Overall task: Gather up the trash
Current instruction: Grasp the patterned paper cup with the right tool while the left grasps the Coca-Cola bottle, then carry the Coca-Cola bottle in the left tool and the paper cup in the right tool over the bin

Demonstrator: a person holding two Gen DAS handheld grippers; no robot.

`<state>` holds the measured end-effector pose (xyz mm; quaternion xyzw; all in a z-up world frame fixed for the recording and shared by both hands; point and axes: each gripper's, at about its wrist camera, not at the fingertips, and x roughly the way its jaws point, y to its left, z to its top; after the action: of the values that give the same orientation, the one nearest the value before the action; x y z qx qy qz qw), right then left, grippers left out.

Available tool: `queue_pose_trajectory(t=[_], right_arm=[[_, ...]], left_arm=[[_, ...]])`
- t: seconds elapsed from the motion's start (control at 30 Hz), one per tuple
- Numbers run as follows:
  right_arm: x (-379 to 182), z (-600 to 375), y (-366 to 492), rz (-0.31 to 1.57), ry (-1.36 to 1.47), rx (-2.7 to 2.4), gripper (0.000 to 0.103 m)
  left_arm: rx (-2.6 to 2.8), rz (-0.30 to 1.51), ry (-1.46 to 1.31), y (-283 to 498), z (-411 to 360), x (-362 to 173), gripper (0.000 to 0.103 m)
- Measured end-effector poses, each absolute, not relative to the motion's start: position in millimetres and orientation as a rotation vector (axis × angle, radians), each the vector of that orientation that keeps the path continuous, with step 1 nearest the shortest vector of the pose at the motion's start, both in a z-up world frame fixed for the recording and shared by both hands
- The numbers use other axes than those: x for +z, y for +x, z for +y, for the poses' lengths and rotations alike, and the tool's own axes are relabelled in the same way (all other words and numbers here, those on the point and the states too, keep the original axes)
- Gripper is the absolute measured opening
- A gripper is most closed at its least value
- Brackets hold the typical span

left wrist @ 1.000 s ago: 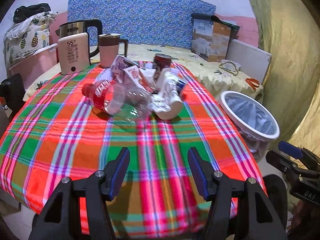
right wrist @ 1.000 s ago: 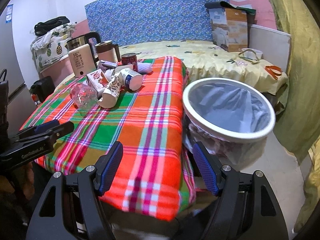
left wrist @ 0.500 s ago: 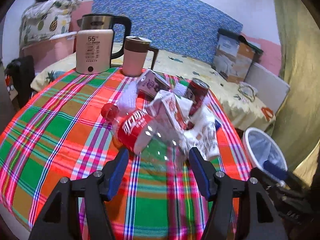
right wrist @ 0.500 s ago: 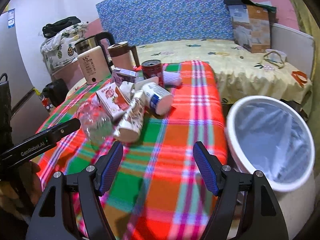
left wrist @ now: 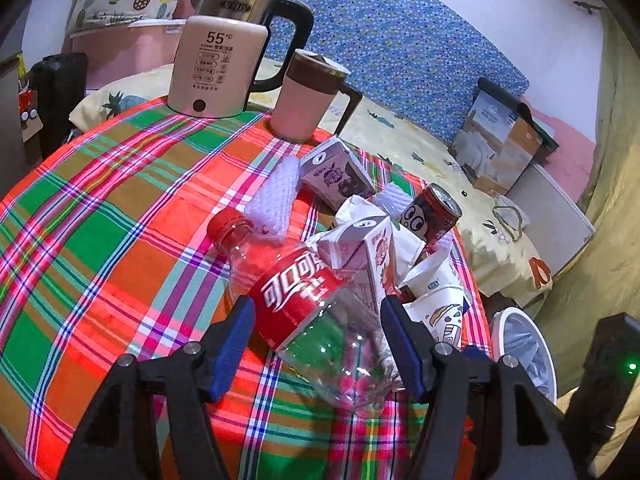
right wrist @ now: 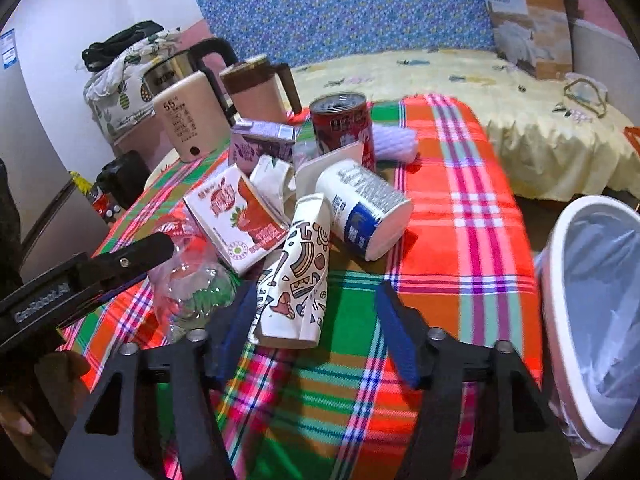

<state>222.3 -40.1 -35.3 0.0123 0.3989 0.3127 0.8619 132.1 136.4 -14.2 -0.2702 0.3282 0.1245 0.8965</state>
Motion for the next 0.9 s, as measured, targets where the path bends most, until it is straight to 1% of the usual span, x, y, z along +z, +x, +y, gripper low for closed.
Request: queue_pose_trajectory(t=[0.03, 0.1, 0.17, 0.47, 0.57, 0.63, 0.67, 0.9], right_arm=[[-37.9, -39.8, 224.5, 0.853, 0.028, 0.662, 0.049], [-40.2, -40.4, 224.6, 0.87, 0.03, 0.673, 0.036], [-42.2, -43.8, 222.1, 0.882, 0.029, 0.677, 0.027], [-40.8, -64.0, 213.8, 0.893, 0.057, 0.667, 0.027], [-41.0, -67.4, 210.2, 0.893, 0.058, 0.665, 0.027], [-39.9, -68.9, 208.0, 0.892, 0.058, 0.66, 0.027], [-40.0, -71.5, 206.1, 0.893, 0.062, 0.66, 0.027], [-35.7, -86.5, 196.4, 0.886, 0.08, 0.637, 0.026]], left_arm=[[0.258, 0.687, -0.569, 133.2, 136.7, -15.8, 0.067], [0.252, 0.697, -0.59, 133.1, 137.9, -19.0, 0.068], [0.255, 0.702, -0.6, 132.7, 137.8, -20.2, 0.07], [0.271, 0.738, -0.615, 145.4, 133.6, -25.9, 0.072], [0.271, 0.739, -0.575, 143.1, 129.8, -24.5, 0.072], [0.263, 0.743, -0.538, 140.6, 124.4, -22.8, 0.07], [0.259, 0.744, -0.523, 138.9, 122.7, -22.6, 0.067], [0.226, 0.746, -0.453, 114.1, 113.3, -19.9, 0.065]])
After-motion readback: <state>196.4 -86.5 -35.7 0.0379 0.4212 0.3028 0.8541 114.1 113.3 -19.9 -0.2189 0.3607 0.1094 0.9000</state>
